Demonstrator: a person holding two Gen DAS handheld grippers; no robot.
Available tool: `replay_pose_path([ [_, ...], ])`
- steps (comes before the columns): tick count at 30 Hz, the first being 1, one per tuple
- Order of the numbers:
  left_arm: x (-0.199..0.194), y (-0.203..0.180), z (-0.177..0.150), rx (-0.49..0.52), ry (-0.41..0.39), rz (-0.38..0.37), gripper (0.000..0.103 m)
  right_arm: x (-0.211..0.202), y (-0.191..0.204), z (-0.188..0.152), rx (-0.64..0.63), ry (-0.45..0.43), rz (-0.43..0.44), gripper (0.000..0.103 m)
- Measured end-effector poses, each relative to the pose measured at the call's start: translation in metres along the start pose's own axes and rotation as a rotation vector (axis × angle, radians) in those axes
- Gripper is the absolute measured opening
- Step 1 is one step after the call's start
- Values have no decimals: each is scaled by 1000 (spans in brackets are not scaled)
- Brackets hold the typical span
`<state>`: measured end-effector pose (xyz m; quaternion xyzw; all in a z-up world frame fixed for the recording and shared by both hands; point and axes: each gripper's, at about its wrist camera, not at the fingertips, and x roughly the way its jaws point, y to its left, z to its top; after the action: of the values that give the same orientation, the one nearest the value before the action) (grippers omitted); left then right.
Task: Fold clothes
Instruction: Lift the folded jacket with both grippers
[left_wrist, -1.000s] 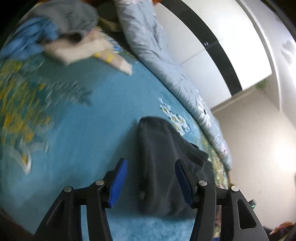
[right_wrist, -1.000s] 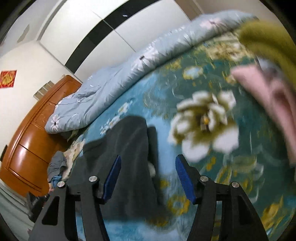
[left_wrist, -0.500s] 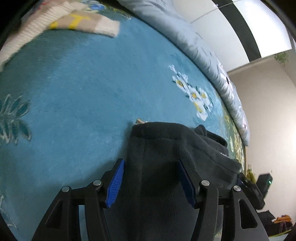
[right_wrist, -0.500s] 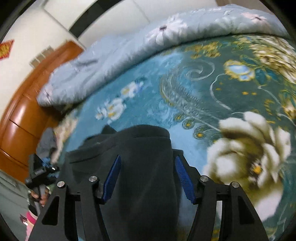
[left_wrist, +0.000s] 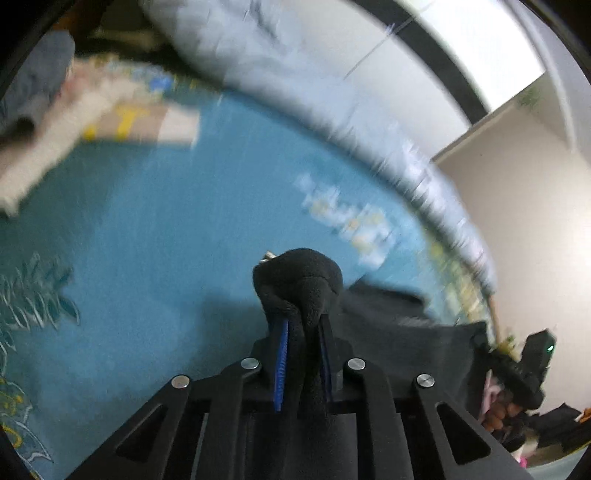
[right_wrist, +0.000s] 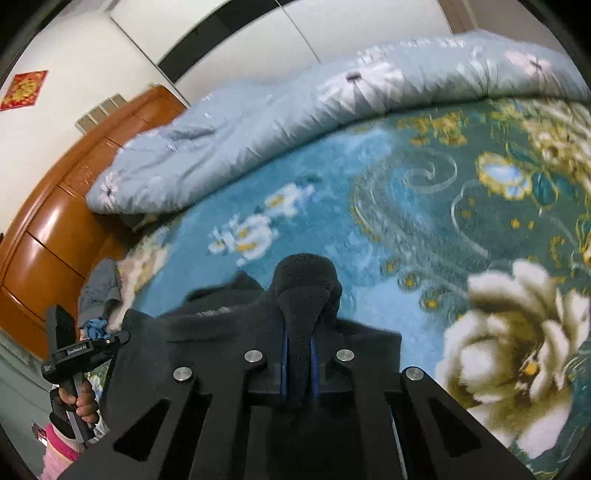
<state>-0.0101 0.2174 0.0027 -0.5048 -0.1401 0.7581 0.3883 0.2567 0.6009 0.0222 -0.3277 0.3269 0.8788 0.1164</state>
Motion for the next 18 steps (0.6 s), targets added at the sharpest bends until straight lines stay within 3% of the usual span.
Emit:
replay_pose_path([
  [3,-25,-15,14,37,-103,-46,16,-18,2,17,-3,-76,23,9],
  [6,-21,-16,26,36,-123,-11,16,-12,-5,29,36,-88,30,9],
  [12,40,29,19,-73,11,110,16,49,-42,15,146,60,-46,9],
  [18,63,53,8,-132,71,107,16,63,-76,-3,267,101,9,10],
])
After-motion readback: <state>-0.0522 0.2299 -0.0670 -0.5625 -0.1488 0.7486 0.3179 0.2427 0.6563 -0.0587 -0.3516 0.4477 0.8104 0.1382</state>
